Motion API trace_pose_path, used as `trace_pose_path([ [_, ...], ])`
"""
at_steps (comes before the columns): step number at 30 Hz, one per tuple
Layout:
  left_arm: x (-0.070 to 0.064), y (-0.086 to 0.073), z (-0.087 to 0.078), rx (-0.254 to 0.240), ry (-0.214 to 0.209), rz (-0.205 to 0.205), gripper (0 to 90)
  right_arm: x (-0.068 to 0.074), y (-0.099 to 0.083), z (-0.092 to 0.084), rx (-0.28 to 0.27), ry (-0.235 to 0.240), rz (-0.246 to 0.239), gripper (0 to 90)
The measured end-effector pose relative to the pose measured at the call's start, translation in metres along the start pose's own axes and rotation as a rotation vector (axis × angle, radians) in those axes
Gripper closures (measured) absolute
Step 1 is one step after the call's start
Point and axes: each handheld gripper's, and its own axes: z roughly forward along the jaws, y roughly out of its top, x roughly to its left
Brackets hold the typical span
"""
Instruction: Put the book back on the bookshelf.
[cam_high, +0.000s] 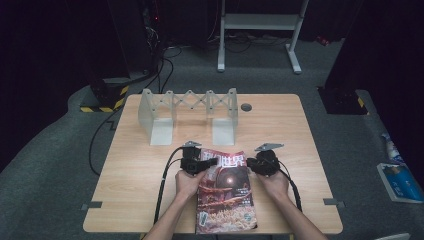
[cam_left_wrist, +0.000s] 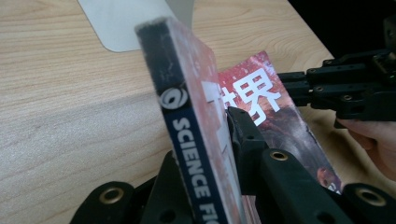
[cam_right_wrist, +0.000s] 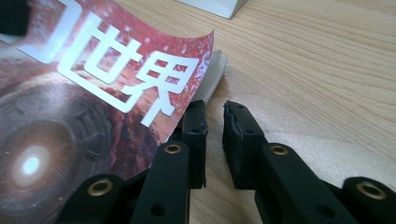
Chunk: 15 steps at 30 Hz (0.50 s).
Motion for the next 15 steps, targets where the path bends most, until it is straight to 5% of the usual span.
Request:
trace_pose_path([
  [9,-0.002,0.003,-0.008,-0.026,-0.04,-0.017,83.4,-0.009,-0.008,-0.01,-0.026,-0.019,0.019,68.9],
  [15,-0.01,0.01,-0.013,-0.024,-0.039,0.031,83.9,-0.018,-0.018,-0.018,-0.038,-0.063,0.026,63.2],
])
